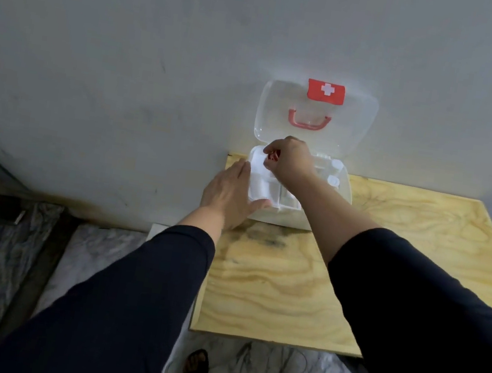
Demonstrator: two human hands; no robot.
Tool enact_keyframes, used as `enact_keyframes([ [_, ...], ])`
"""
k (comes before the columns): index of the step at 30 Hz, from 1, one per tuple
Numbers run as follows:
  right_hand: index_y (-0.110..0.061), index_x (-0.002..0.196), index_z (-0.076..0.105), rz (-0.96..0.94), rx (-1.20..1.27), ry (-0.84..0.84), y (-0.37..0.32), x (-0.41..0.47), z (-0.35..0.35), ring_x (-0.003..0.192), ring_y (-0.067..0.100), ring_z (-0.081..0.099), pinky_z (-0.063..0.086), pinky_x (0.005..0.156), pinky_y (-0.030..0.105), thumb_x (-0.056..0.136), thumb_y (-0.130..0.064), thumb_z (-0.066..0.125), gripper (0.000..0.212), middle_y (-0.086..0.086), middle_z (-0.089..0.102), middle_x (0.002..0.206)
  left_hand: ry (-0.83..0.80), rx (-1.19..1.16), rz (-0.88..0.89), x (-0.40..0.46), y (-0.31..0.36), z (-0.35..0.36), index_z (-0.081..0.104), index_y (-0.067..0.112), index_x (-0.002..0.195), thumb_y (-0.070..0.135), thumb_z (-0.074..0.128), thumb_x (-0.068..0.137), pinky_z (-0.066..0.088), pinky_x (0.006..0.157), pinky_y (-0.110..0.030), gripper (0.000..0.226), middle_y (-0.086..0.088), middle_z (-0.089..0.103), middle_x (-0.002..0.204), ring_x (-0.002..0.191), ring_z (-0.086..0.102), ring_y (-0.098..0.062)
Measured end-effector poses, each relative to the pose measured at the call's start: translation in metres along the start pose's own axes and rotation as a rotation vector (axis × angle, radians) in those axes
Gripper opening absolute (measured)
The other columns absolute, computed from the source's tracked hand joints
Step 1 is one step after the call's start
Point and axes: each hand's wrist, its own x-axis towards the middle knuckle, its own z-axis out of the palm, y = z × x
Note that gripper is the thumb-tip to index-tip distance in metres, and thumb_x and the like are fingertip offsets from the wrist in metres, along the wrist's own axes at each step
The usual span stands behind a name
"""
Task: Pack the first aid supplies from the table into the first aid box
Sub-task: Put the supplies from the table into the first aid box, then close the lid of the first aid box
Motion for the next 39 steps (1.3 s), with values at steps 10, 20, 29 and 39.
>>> enact_keyframes([
  [10,-0.016,0.124,0.059,0.018,-0.080,-0.084,0.004,0.020,0.010,0.102,0.030,0.059,0.048,0.089,0.035,0.086,-0.002,0.055,0.041,0.010,0.049,0.124,0.107,-0.022,0.058,-0.003,-0.005,0.004,0.025,0.008,0.145,0.066,0.051,0.082,0.032,0.107,-0.033,0.090,-0.006,0.037,0.149,0.133,0.039,-0.023],
  [20,-0.015,0.113,0.065,-0.165,-0.052,0.195,0.008,-0.002,-0.021,0.113,0.026,0.054,0.050,0.093,0.040,0.087,-0.006,0.060,0.028,0.009,0.060,0.119,0.056,-0.013,0.023,-0.003,-0.004,0.001,0.020,0.009,0.146,0.067,0.049,0.082,0.034,0.107,-0.035,0.091,-0.004,0.032,0.152,0.134,0.038,-0.024],
  [29,-0.022,0.131,0.048,-0.101,-0.312,0.431,0.033,0.019,-0.071,0.129,0.031,0.039,0.035,0.102,0.044,0.080,-0.010,0.064,0.055,0.007,0.046,0.140,0.047,0.017,0.054,-0.004,-0.001,-0.004,0.025,0.007,0.143,0.064,0.052,0.082,0.043,0.100,-0.036,0.088,-0.004,0.040,0.145,0.122,0.048,-0.025],
  [39,-0.017,0.123,0.062,-0.238,-0.288,0.563,0.041,-0.012,-0.080,0.106,0.031,0.057,0.042,0.092,0.042,0.092,-0.013,0.050,0.033,0.005,0.068,0.116,0.002,-0.045,-0.032,0.000,0.002,0.000,0.015,0.015,0.148,0.061,0.056,0.081,0.044,0.099,-0.040,0.091,-0.002,0.034,0.152,0.131,0.042,-0.026],
])
